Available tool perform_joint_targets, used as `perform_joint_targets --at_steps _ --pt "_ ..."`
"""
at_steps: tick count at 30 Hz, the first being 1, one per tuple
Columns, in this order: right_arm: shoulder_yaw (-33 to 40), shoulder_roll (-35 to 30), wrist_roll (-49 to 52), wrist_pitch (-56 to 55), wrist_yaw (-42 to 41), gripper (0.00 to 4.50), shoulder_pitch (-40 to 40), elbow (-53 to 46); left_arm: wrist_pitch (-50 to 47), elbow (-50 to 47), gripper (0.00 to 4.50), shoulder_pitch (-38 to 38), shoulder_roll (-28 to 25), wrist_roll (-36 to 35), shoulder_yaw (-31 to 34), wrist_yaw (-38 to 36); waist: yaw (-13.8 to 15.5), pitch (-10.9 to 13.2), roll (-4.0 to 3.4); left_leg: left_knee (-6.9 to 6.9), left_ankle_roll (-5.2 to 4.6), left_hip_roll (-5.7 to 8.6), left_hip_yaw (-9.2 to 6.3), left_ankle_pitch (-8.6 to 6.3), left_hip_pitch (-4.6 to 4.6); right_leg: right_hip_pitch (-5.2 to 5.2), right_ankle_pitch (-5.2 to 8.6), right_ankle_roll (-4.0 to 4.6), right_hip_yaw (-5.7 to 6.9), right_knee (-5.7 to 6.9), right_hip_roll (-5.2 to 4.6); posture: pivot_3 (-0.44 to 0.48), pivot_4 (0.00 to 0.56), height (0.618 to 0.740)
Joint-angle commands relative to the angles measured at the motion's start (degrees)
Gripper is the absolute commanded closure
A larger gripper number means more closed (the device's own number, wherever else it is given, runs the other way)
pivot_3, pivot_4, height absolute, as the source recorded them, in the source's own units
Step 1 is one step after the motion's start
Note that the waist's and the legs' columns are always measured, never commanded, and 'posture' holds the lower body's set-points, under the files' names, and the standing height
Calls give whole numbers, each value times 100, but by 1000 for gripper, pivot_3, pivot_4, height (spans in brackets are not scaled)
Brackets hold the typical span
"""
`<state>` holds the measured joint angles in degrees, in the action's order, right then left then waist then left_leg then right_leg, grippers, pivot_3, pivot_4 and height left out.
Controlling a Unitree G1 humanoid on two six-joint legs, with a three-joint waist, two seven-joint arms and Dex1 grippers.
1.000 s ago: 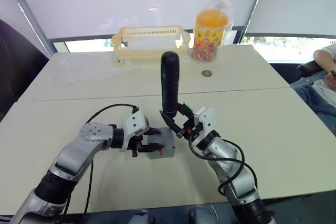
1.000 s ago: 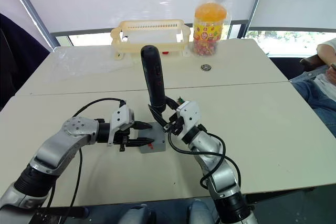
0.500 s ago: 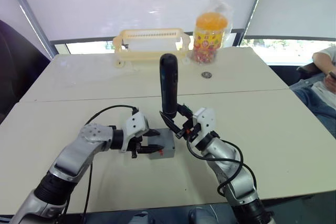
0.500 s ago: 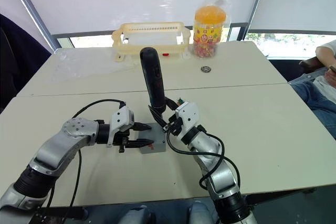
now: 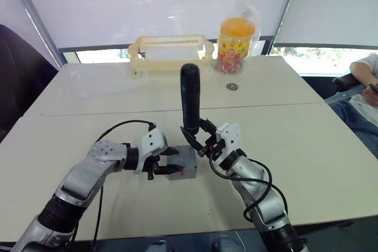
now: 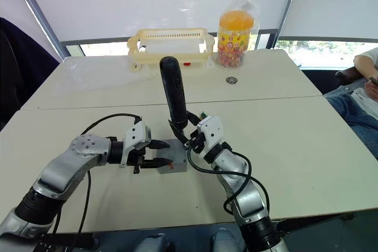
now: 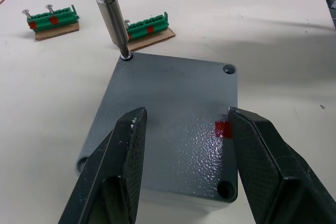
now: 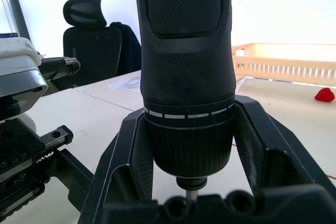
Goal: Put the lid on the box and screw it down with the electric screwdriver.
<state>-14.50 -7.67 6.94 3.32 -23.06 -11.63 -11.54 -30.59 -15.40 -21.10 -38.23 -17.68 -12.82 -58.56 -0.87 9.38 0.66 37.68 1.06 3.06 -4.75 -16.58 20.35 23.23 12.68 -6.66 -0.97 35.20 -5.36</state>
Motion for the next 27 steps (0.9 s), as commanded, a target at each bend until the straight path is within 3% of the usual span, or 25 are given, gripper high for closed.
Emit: perform_joint_targets --at_steps 1,27 --pt "-83 -51 -133 261 4 2753 231 370 -42 -23 2030 38 -74 108 -121 -17 0 0 0 -1 0 0 0 0 -1 0 0 1 0 0 0 0 150 740" --pt "-73 -84 -208 129 81 2753 183 467 -4 89 2030 -38 -18 157 -182 -66 6 -1 1 -28 0 0 -2 0 -3 9 2 -3 -1 -7 -3 0 150 740"
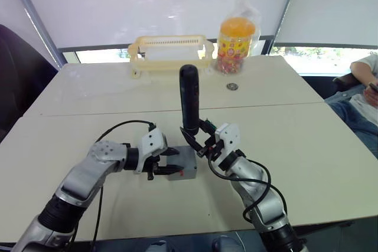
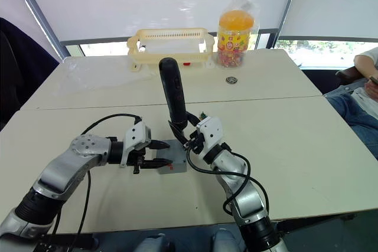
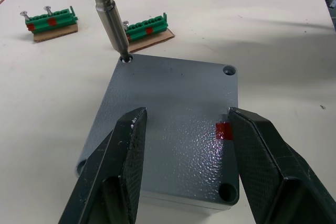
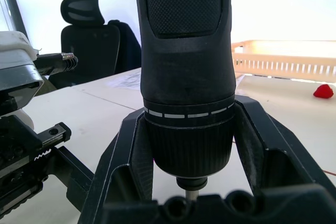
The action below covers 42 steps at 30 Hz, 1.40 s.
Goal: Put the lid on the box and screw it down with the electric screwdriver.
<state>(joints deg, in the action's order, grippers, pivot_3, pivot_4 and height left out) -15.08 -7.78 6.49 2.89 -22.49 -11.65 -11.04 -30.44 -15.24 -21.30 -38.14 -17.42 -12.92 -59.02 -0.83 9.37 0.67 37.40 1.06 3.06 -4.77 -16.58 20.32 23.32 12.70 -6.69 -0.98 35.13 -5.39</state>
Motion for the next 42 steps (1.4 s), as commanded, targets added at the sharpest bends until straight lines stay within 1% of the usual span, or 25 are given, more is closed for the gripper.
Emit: perform_joint_targets --at_steps 1,5,8,13,18,21,24,26,29,31,32,33,34,35,36,38,39,40,42 --pt "-11 -71 -169 164 28 2753 185 426 -20 72 2030 -18 -29 132 -172 -23 3 0 0 0 0 0 0 0 0 0 1 -1 0 0 0 0 150 740" --pt "3 -70 -169 147 36 2753 173 433 -21 70 2030 -18 -43 133 -180 -31 1 0 0 -3 0 0 0 0 0 0 2 -2 0 -2 -1 0 150 740" --pt "131 -40 -34 190 70 2753 111 195 -3 100 2030 -11 -69 180 -226 -45 4 0 0 -5 0 0 -1 0 0 1 2 -2 0 -3 -2 0 150 740" --pt "513 -37 522 877 138 2753 -263 -930 54 275 2030 -40 -82 303 -369 -92 22 12 -2 -5 0 1 -3 0 8 7 2 -1 0 -4 -4 0 150 740" --pt "873 32 1145 1621 246 2753 -611 -1738 135 454 2030 26 -98 388 -504 -126 20 26 -7 -10 0 5 -2 0 22 22 -2 4 0 -5 -9 0 150 740" --pt "1234 78 1673 2122 402 2753 -829 -2099 142 464 2030 34 -51 360 -479 -92 12 26 -9 -24 0 5 -2 0 21 26 -1 0 1 -7 -10 0 150 740" --pt "1938 67 2556 2832 802 2753 -1309 -2262 122 457 2030 43 -9 305 -390 -29 13 30 -15 -28 0 5 -2 0 21 28 1 1 1 -7 -10 0 150 740" --pt "2490 -121 3256 3503 1119 2753 -1623 -2140 83 410 2030 24 41 213 -266 47 21 32 -15 -26 0 5 -3 0 20 25 1 2 1 -7 -12 0 150 740" --pt "3398 -832 4520 4926 1647 2753 -2016 -1776 -211 160 2030 -117 166 -185 189 223 34 49 -14 -24 0 7 -5 0 25 23 1 4 5 -13 -17 0 150 740" --pt "3796 -1646 5290 6068 1811 2753 -2081 -1582 -646 -214 2030 -249 101 -639 637 279 28 63 -9 -23 -1 8 -7 1 43 35 1 4 9 -17 -17 0 150 740" --pt "3955 -2058 5700 6608 1864 2753 -2065 -1442 -869 -423 2030 -288 10 -878 851 267 23 71 -12 -21 -2 7 -8 1 74 62 0 3 12 -16 -17 0 150 740" --pt "4087 -2474 6034 7106 1866 2753 -2036 -1269 -1067 -619 2030 -301 -87 -1098 1032 240 15 82 -10 -14 -2 9 -5 2 124 118 -8 -10 10 -5 -17 0 150 740" --pt "4169 -2846 6221 7561 1845 2753 -2005 -1071 -1245 -793 2030 -309 -197 -1293 1181 209 14 85 -12 -14 -1 9 -5 3 150 142 -15 -16 11 0 -17 0 150 740" --pt "4177 -3403 6170 8162 1674 2753 -1845 -784 -1397 -998 2030 -258 -445 -1447 1348 97 7 88 -19 -14 -1 9 -4 3 169 163 -15 -16 12 7 -18 0 150 740" --pt "4167 -3804 6120 8569 1555 2753 -1729 -571 -1513 -1151 2030 -222 -617 -1557 1448 47 7 90 -22 -14 -1 8 2 3 202 200 -15 -16 11 10 -18 0 150 740" --pt "4076 -4565 6283 8938 1255 2753 -1247 -284 -1662 -1513 2030 10 -1128 -1850 1693 -283 16 100 -33 -26 -5 7 6 1 215 213 -14 -16 12 -1 -18 0 150 740" --pt "4058 -4756 6416 8954 1181 2753 -1098 -165 -1714 -1629 2030 85 -1278 -1983 1762 -374 16 103 -38 -29 -19 7 9 -7 222 214 -13 -17 12 -6 -18 0 150 740" --pt "3935 -5010 6337 8960 1027 2753 -873 -150 -1730 -1776 2030 202 -1471 -2162 1852 -547 9 105 -40 -30 -32 7 17 -15 221 212 -13 -18 11 -11 -20 0 150 740" --pt "3748 -5252 6284 8960 875 2753 -703 -81 -1684 -1998 2030 384 -1691 -2402 1926 -798 -16 128 -51 -21 -37 9 39 -18 221 211 -13 -21 1 -32 -26 0 150 740"
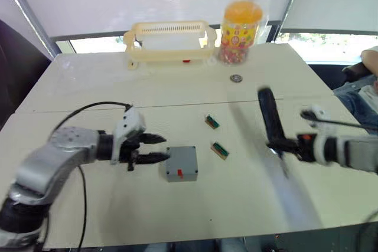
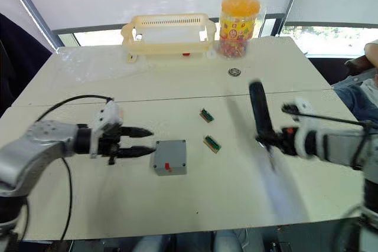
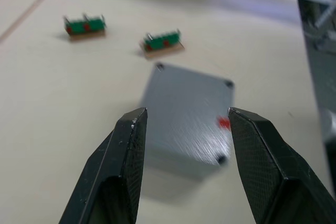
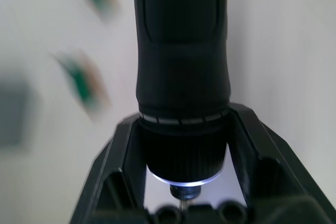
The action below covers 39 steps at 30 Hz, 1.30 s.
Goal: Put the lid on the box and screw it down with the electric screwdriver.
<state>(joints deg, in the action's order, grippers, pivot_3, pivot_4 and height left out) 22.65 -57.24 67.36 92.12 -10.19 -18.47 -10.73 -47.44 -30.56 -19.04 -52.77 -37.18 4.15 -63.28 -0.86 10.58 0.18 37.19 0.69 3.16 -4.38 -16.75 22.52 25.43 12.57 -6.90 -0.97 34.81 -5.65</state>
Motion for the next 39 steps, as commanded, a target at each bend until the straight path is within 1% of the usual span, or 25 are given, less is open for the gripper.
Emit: perform_joint_targets --at_steps 1,3,4,7,10,16,19,22,24,27,29,31,32,34,36,39 --pt "-83 -356 262 38 -407 2753 -23 3 51 -578 2030 226 -298 -530 211 -464 -23 12 3 6 -1 0 12 -1 -5 -1 0 0 -9 1 0 0 150 740" --pt "-174 -371 381 38 -430 2753 -96 193 159 -690 2030 294 -363 -577 133 -520 -16 24 12 20 -2 -2 21 -1 -11 -12 1 3 -14 0 1 0 150 740" --pt "-289 -363 409 38 -407 2753 -101 298 286 -724 2030 291 -337 -456 -30 -497 -4 29 15 28 -2 -2 20 -1 -13 -17 4 14 -14 0 4 0 150 740" --pt "-531 -335 471 38 -246 2753 -114 601 554 -765 2030 211 -168 -163 -465 -347 27 36 22 84 -1 -6 16 0 -16 -45 2 33 -3 18 13 0 150 740" --pt "-727 -253 256 38 -114 2753 -271 811 687 -679 2030 140 57 61 -777 -120 42 38 26 105 -3 -1 9 1 -21 -69 -1 30 0 17 11 0 150 740" --pt "-949 -17 -515 -3 -106 2753 -584 879 751 -434 2030 137 285 228 -844 189 5 40 30 100 -4 -2 -1 0 -22 -65 -15 3 -3 14 12 0 150 740" --pt "-973 23 -756 -1 -215 1256 -593 731 678 -268 2030 152 346 182 -665 404 21 38 32 102 -3 -1 -4 1 -24 -67 -17 3 -3 17 12 0 150 740" --pt "-979 85 -986 -88 -265 31 -581 590 642 -59 2030 160 396 178 -459 652 27 33 43 103 -3 -1 -8 1 -26 -72 -17 2 -1 17 12 0 150 740" --pt "-1029 97 -1255 -288 -237 31 -566 478 637 58 2030 180 440 194 -354 820 29 33 44 104 -3 0 -10 1 -26 -74 -18 1 0 16 11 0 150 740" --pt "-1533 -273 -2182 -1752 -734 31 -719 95 731 427 2030 216 633 400 -18 1396 23 38 35 104 -3 3 -8 1 -26 -72 -19 -2 -2 15 9 0 150 740" --pt "-1587 -174 -2520 -2689 -1131 31 -922 -128 731 660 2030 294 762 565 183 1805 -1 38 35 103 -2 3 -7 1 -25 -68 -21 -6 -2 18 9 0 150 740" --pt "-1644 113 -2626 -3352 -1492 31 -954 -585 806 748 2030 489 856 713 271 2031 -30 39 33 98 -1 1 1 2 -25 -55 -26 -16 -5 27 10 0 150 740" --pt "-1796 305 -2665 -3632 -1625 31 -829 -952 892 785 2030 620 931 820 233 2135 -26 38 33 94 0 -1 0 2 -27 -53 -26 -16 -4 29 16 0 150 740" --pt "-2036 744 -2736 -3943 -1637 31 -579 -1452 1039 839 2030 807 1046 1019 103 2272 -5 30 42 86 1 -8 -15 2 -30 -54 -27 -14 1 31 26 0 150 740" --pt "-2377 1175 -3054 -4317 -1534 31 -337 -1700 1086 891 2030 899 1194 1120 11 2374 40 31 45 82 4 -11 -28 2 -27 -52 -27 -13 7 35 26 0 150 740" --pt "-2877 1513 -3720 -4946 -1511 31 -28 -1783 1184 942 2030 1015 1339 1281 -154 2428 131 33 42 89 19 7 -30 11 -8 -41 -28 -13 8 34 3 0 150 740"
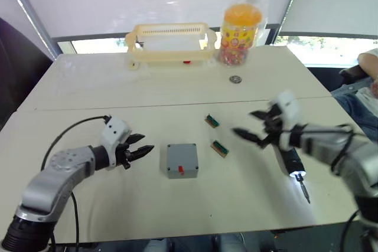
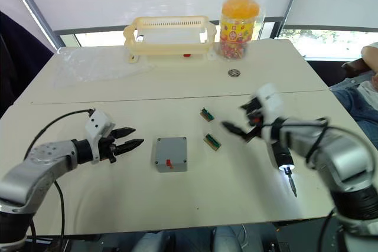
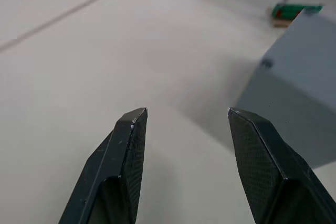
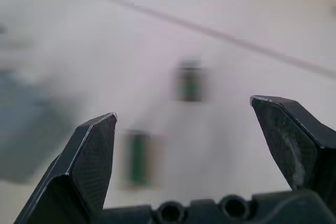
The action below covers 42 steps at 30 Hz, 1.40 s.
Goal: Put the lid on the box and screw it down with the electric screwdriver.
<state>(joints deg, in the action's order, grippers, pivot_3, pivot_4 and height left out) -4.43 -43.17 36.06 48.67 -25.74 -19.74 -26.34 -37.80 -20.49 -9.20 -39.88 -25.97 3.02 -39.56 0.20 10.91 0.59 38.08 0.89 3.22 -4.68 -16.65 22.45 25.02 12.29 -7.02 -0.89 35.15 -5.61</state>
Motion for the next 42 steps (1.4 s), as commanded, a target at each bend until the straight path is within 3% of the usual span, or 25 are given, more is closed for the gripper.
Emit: perform_joint_targets --at_steps 1,6,12,26,33,37,42 --pt "-260 205 -747 -735 80 31 175 -178 294 -51 2030 72 42 281 -146 43 45 -1 1 6 0 6 4 0 0 -2 -1 0 -6 -2 -4 0 150 740" --pt "-605 438 -1464 -1476 -38 31 562 10 295 -134 2030 52 240 355 -382 55 49 -2 4 13 2 8 4 2 -13 -24 -4 6 -8 -16 -3 0 150 740" --pt "-738 713 -1764 -1615 -182 31 713 -70 246 -79 2030 -212 501 396 -591 94 24 -3 2 8 13 -2 -1 8 -16 -16 -6 4 -2 2 8 0 150 740" --pt "-1317 981 -2002 -1042 -468 31 902 -977 1285 1629 2030 -1369 809 1131 -1227 -517 39 -4 2 8 13 3 -2 9 -16 -17 -6 4 0 3 7 0 150 740" --pt "-707 747 -1819 -733 -576 31 1158 -1467 1560 2203 2030 -1545 678 1297 -965 -623 27 -4 3 9 14 5 -1 9 -16 -17 -7 3 0 3 6 0 150 740" --pt "69 648 -1566 -960 -826 31 650 -1024 1065 1499 2030 -802 329 909 -366 -622 -47 -4 3 9 13 3 -2 9 -18 -17 -7 3 2 5 7 0 150 740" --pt "-262 755 -1971 -1511 -1062 31 -154 170 326 9 2030 523 157 270 201 -600 -101 -5 4 4 12 -3 4 8 -25 -14 -8 3 -6 12 5 0 150 740"
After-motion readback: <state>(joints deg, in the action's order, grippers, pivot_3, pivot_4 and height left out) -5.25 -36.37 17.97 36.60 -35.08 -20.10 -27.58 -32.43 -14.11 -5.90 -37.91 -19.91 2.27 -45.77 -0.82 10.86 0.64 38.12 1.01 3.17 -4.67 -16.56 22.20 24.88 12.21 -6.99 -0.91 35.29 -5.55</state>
